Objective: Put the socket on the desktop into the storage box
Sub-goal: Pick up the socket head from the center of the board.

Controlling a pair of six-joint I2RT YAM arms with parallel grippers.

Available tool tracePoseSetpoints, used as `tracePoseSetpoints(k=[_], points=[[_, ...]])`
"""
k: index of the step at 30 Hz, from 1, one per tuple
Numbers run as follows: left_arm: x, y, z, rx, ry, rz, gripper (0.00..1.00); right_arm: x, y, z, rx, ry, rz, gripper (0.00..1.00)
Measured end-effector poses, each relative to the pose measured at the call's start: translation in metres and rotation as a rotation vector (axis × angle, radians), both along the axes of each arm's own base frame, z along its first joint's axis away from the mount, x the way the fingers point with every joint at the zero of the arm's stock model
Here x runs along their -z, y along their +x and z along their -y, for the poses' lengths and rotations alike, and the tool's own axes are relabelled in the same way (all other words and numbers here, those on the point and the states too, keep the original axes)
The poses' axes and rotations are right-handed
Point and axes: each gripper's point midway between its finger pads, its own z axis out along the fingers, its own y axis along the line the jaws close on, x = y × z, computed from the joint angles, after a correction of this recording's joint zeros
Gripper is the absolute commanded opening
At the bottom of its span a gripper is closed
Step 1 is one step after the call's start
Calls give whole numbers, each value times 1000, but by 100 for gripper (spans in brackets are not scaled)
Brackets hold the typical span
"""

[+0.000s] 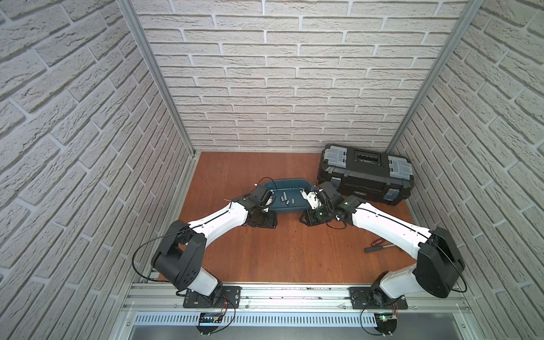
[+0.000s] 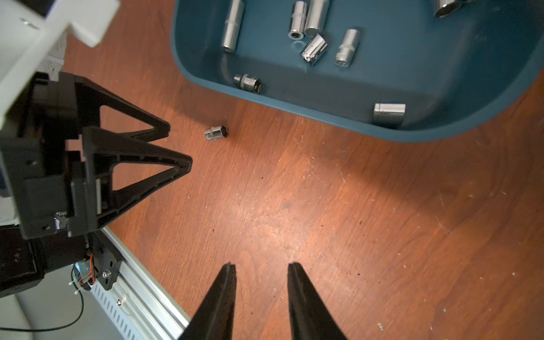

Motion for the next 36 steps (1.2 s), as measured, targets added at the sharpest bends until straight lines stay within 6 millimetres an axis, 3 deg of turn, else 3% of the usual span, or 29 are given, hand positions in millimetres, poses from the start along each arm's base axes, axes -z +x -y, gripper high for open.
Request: tracePoseSetpoints(k=[9, 36], points=[[6, 8, 3, 62, 64, 14, 65, -2, -16, 0, -35, 47, 26, 36], [35, 15, 7, 220, 228, 69, 55, 3, -20, 3, -47, 38, 35, 36]])
